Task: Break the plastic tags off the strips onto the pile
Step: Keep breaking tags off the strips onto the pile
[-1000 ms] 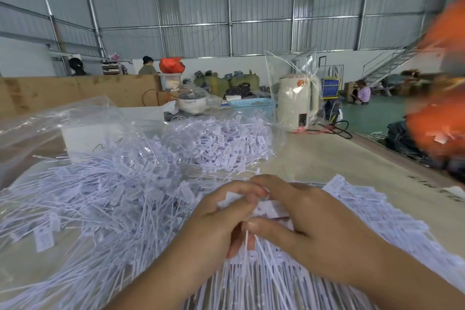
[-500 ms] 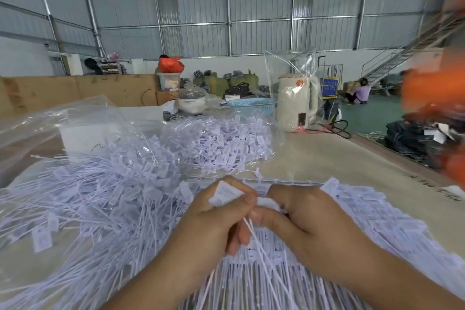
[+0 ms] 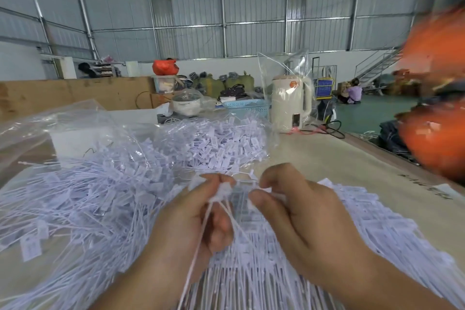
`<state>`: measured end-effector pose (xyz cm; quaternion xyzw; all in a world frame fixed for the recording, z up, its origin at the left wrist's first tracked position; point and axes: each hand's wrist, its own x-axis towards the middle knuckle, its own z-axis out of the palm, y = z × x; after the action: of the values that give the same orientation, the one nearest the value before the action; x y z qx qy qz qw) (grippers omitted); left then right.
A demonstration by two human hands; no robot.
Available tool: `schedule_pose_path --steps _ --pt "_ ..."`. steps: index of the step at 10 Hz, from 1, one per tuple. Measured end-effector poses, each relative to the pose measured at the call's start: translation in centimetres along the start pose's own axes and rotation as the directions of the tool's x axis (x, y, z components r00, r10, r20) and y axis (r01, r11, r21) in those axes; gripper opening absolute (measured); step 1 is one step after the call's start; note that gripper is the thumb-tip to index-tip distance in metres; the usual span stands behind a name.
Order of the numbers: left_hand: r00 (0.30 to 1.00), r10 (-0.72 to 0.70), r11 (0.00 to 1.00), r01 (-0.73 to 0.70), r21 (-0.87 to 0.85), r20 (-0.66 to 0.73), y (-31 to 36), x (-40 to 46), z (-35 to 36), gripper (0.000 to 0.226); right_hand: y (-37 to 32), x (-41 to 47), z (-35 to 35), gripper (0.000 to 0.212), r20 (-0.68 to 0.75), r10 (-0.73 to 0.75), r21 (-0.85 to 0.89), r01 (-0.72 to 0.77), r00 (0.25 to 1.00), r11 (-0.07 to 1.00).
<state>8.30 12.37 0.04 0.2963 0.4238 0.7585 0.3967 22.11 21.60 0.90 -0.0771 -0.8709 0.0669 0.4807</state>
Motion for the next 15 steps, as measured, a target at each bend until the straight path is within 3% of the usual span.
schedule_pose_path --steps 1,2,3,4,6,7,9,10,12,13,14,15 --pt "0.986 -0.087 0.994 0.076 0.085 0.14 -1.3 -0.6 1.1 0.028 -0.2 -0.2 0.7 0.028 0.087 0.043 0.029 -0.045 0.995 0.999" --pt "0.984 -0.092 0.988 0.072 0.133 0.154 -2.0 -0.4 0.9 0.041 -0.3 -0.5 1.0 0.048 0.156 0.098 0.014 -0.101 0.983 0.995" --pt "0.981 -0.06 0.979 0.022 0.204 0.182 -2.1 -0.4 0.4 0.041 -0.1 -0.4 1.7 0.046 0.211 0.213 0.139 -0.245 0.954 0.96" --pt "0.983 -0.024 0.977 -0.015 0.215 0.181 -1.6 -0.5 0.6 0.021 0.4 -0.4 1.7 0.041 0.315 0.206 0.296 -0.302 0.927 0.906" --pt "0.99 -0.008 0.971 -0.027 0.238 0.142 -1.3 -0.2 -0.2 0.011 2.2 -0.8 1.3 0.053 0.422 0.12 0.353 -0.285 0.898 0.891" --pt "0.993 0.043 0.978 -0.065 0.198 0.112 -1.1 -0.1 -0.5 0.014 2.7 -0.2 0.6 0.042 0.434 0.072 0.345 -0.24 0.898 0.908" --pt "0.984 0.121 0.936 -0.158 0.314 0.133 -1.0 0.0 -0.6 0.013 2.8 0.2 0.0 0.031 0.406 0.042 0.296 -0.174 0.913 0.939" --pt "0.974 0.173 0.92 -0.212 0.33 0.145 -0.9 0.1 -0.6 0.008 2.3 0.2 0.3 0.036 0.363 0.035 0.233 -0.127 0.931 0.964" --pt "0.975 0.224 0.963 -0.219 0.157 -0.012 -1.0 -0.3 0.7 0.005 -0.1 0.1 0.8 0.042 0.229 0.14 -0.092 -0.122 0.963 0.988" --pt "0.979 0.19 0.981 -0.187 0.047 -0.073 -0.4 -1.0 1.3 0.002 -1.2 -0.2 1.0 0.045 0.113 0.203 -0.105 -0.191 0.973 0.976" --pt "0.988 0.143 0.979 -0.15 -0.139 -0.059 -1.6 -0.9 2.8 0.01 -3.0 0.9 0.3 0.038 0.147 0.22 -0.05 -0.214 0.964 0.975" --pt "0.914 0.235 0.957 -0.277 -0.086 -0.331 -4.0 0.9 5.1 0.026 -7.0 0.9 -2.4 0.039 0.37 0.25 -0.005 -0.267 0.895 0.964"
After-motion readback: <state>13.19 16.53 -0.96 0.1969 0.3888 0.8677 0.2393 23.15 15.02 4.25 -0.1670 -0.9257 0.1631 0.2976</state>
